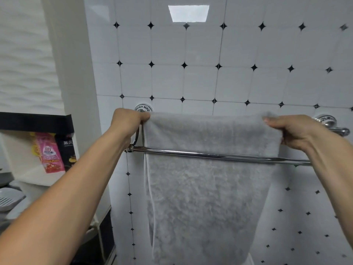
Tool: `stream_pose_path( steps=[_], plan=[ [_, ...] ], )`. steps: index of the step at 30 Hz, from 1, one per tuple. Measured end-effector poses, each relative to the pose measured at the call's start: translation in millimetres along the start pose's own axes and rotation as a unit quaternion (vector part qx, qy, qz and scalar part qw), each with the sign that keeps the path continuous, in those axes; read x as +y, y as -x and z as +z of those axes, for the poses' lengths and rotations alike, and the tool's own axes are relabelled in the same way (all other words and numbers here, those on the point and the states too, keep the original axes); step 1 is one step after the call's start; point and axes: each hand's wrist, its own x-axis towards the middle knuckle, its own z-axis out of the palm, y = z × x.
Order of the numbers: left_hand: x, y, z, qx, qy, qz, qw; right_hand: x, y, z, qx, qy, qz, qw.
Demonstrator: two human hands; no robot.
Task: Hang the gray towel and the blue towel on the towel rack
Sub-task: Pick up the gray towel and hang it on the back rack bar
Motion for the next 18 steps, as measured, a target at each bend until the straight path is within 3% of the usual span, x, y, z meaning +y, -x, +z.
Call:
stream_pose_path(
  steps=[6, 12, 18],
  plan=[
    [27, -15, 12, -0.008, -0.038, 0.107, 0.993, -8, 2, -13, 0.048, -0.040, -0.004, 0.998],
    [26, -25, 8, -0.030, -0.158, 0.068, 0.985, -8, 3, -16, 0.180, -0.015, -0.072, 0.981],
    [18, -25, 12, -0.086, -0.101, 0.042, 0.990, -17, 6, -24, 0.085, 0.049, 0.047, 0.994]
  ],
)
